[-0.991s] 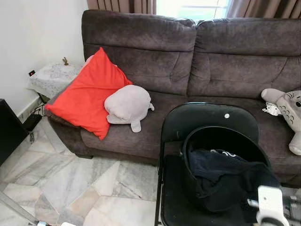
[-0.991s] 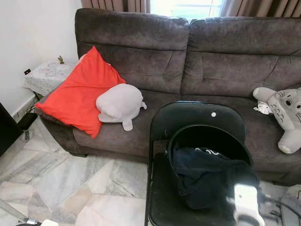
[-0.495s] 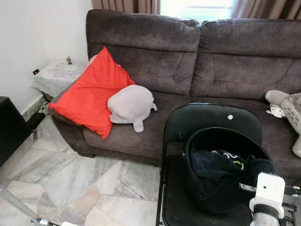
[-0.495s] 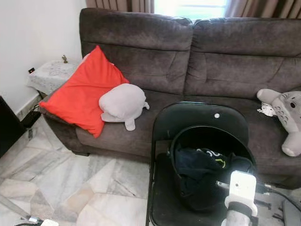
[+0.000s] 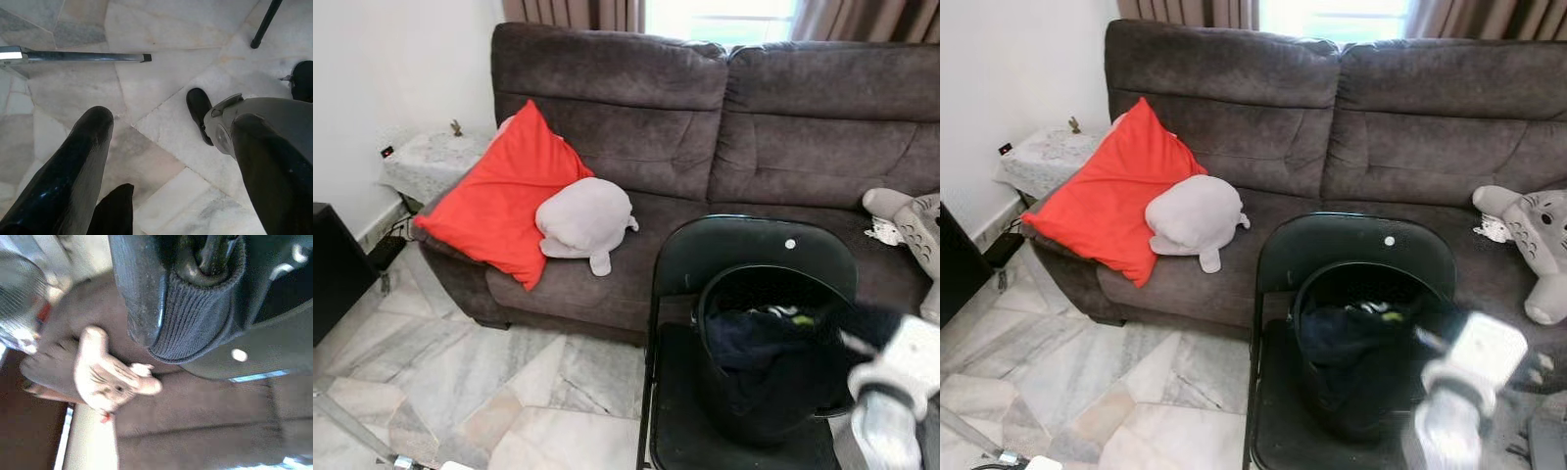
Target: Hang hanger
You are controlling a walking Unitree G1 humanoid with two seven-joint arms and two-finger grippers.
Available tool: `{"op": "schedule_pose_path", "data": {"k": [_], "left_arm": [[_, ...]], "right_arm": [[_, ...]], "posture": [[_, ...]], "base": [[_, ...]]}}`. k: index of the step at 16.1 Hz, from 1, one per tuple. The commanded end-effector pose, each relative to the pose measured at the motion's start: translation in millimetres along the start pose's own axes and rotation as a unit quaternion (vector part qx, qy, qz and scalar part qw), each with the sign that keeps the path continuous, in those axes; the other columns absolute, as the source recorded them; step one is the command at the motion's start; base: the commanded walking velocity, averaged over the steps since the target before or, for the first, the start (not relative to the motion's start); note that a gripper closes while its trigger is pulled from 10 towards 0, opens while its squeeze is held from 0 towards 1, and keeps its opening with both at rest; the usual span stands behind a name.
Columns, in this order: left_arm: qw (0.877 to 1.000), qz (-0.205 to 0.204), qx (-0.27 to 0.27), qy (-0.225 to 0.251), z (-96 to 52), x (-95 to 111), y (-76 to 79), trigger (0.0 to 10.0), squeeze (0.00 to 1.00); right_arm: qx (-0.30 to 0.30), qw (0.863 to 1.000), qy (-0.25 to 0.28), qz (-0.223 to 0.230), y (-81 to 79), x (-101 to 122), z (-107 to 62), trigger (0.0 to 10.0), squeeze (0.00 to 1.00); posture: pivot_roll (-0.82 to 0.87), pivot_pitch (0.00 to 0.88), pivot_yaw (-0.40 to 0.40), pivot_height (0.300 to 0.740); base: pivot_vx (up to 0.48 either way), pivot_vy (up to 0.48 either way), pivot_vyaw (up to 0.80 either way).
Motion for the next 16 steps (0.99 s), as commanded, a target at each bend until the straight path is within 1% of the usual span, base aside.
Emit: {"op": "schedule_pose_path", "data": {"k": [1,2,3,5,6,7,16], "left_arm": [[1.0,0.006,-0.003,-0.011,-1.1,-6.3,0.9,10.0,0.0],[1.0,0.005,-0.003,-0.011,-1.3,-7.0,0.7,10.0,0.0],[1.0,0.005,-0.002,-0.012,-1.4,-7.5,0.5,10.0,0.0],[1.0,0.005,-0.001,-0.015,-1.9,-9.0,-0.4,10.0,0.0],[1.0,0.006,0.001,-0.015,-2.0,-9.1,-1.0,10.0,0.0],[1.0,0.006,0.001,-0.015,-2.0,-8.9,-1.1,10.0,0.0],[1.0,0.006,0.001,-0.015,-2.0,-8.9,-1.1,10.0,0.0]], "right_arm": [[0.019,1.0,-0.005,-0.002,-8.8,0.6,-1.2,0.0,0.0],[0.029,0.999,-0.019,-0.004,-15.9,-5.0,-2.6,6.2,0.0],[0.029,0.999,-0.025,0.001,-18.1,-7.3,-3.0,10.0,0.0],[0.041,0.998,-0.036,0.007,-29.2,-8.3,-0.2,10.0,0.0],[0.055,0.998,-0.03,0.012,-38.6,-1.7,4.4,10.0,0.0],[0.059,0.998,-0.024,0.012,-40.6,0.8,5.3,10.0,0.0],[0.059,0.998,-0.024,0.012,-40.6,0.8,5.3,10.0,0.0]], "posture": [[-0.05,0.0,0.022,0.74],[-0.04,0.0,0.024,0.74],[-0.04,0.0,0.027,0.74],[-0.04,0.0,0.029,0.74],[-0.03,0.0,0.026,0.74],[-0.03,0.0,0.026,0.74],[-0.03,0.0,0.026,0.74]], "base": [[0.0,0.0,0.0],[0.0,0.0,0.0],[0.0,0.0,0.0],[0.0,0.0,0.0],[0.0,0.0,0.0],[0.0,0.0,0.0],[0.0,0.0,0.0]]}}
Point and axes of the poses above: a point about 5 cm out from each wrist's last joint towards the gripper, its own z axis pointing out of the wrist towards the gripper, its own x axis along the axis of the wrist's last joint, y = z × x, the point moved 3 cm from there along z, pointing out of the wrist towards the gripper, and after that the axes turned 8 degrees about z, right-handed, at the moved point
